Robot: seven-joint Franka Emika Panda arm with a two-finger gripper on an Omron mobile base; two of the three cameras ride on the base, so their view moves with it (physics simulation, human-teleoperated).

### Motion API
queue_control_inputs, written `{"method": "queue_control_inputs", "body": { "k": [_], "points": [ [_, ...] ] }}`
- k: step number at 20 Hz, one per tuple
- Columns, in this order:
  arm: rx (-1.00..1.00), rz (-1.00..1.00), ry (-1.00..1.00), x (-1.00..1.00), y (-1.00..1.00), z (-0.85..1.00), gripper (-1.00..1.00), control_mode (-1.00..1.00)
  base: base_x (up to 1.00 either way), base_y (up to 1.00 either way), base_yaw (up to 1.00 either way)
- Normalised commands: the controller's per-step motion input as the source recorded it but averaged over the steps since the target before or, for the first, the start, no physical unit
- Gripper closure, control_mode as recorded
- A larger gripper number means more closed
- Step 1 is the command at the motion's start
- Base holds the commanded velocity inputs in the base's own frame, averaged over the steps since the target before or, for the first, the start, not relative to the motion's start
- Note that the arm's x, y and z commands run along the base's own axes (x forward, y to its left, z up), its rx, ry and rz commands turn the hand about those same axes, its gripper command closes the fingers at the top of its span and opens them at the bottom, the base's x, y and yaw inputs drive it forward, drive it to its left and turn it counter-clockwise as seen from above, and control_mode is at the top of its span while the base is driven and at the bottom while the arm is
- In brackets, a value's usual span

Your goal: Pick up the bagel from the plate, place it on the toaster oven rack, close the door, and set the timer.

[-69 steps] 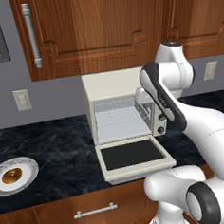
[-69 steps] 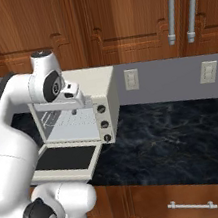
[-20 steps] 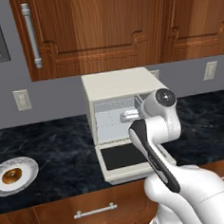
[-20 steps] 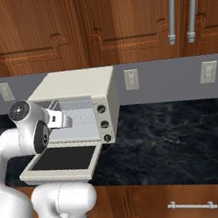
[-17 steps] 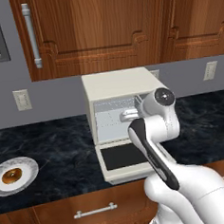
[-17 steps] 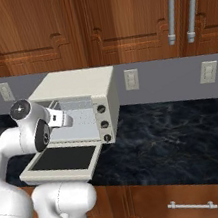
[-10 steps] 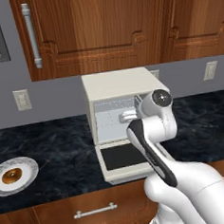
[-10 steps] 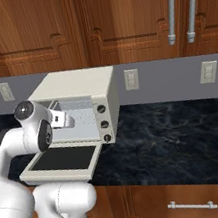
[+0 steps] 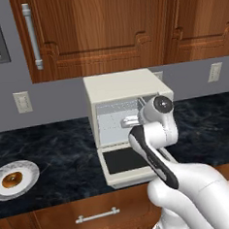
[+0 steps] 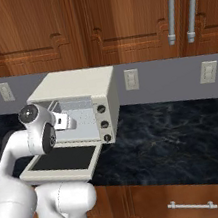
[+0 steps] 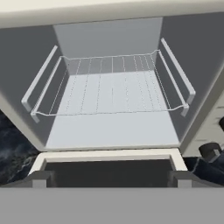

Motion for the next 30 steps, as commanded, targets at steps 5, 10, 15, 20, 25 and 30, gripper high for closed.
{"method": "queue_control_inputs", "body": {
  "k": [5, 10, 15, 20, 25, 30],
  "points": [
    [0.0, 0.0, 0.0, 0.14, 0.0, 0.0, -1.0, -1.0, 0.0, 0.0, 0.0],
    [0.0, 0.0, 0.0, 0.12, 0.0, 0.0, -1.0, -1.0, 0.0, 0.0, 0.0],
    [0.0, 0.0, 0.0, 0.15, 0.0, 0.0, -1.0, -1.0, 0.0, 0.0, 0.0],
    [0.0, 0.0, 0.0, 0.18, 0.0, -0.05, -1.0, -1.0, 0.0, 0.0, 0.0],
    [-0.01, 0.0, 0.0, 0.25, 0.0, -0.1, -1.0, -1.0, 0.0, 0.0, 0.0],
    [-0.02, 0.0, 0.0, 0.31, 0.0, -0.17, -1.0, -1.0, 0.0, 0.0, 0.0]
  ]
}}
